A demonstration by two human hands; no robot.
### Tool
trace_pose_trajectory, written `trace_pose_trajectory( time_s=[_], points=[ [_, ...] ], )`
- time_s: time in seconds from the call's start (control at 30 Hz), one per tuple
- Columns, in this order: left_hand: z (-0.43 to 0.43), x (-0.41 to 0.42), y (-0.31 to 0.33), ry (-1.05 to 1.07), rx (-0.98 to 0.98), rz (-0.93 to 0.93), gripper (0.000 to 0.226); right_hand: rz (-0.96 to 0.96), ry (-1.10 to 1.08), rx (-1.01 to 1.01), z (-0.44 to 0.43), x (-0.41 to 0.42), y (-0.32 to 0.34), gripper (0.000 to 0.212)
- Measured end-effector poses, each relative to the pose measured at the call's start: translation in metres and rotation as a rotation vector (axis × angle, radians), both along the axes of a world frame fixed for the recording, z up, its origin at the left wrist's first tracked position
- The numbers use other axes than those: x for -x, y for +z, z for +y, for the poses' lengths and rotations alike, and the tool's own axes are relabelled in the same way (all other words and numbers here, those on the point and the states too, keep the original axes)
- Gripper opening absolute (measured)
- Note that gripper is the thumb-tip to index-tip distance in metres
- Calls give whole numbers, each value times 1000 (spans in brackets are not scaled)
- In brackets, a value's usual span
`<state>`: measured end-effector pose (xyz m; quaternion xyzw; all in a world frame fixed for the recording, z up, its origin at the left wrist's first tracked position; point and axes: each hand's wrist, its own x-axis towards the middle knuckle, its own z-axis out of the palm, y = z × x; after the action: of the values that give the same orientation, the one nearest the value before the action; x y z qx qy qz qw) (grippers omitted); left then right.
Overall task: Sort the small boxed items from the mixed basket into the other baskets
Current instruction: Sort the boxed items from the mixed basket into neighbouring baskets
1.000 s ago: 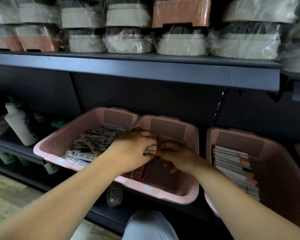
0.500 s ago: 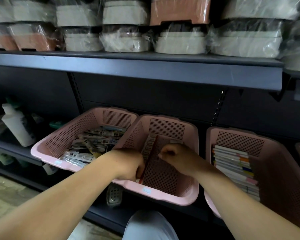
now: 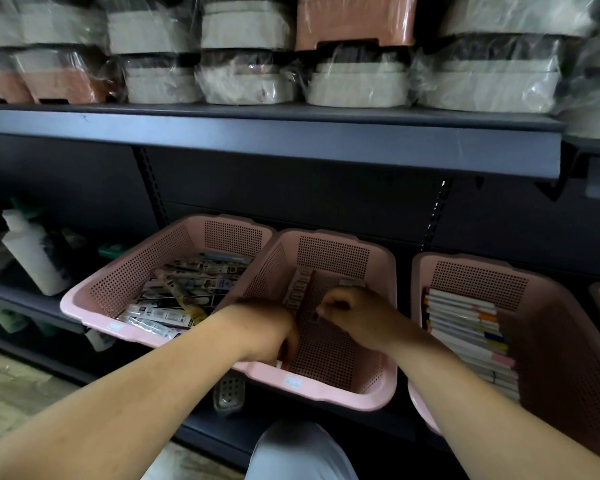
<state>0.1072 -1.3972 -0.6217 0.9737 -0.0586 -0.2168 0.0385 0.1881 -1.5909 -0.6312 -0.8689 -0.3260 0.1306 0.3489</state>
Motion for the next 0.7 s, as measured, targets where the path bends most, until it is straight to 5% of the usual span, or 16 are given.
trace_pose_trajectory(
  time_s=[0.7],
  points=[
    [-2, 4, 10, -60, -33, 78, 43, 3, -8, 5, 0, 2, 1, 18]
  ],
)
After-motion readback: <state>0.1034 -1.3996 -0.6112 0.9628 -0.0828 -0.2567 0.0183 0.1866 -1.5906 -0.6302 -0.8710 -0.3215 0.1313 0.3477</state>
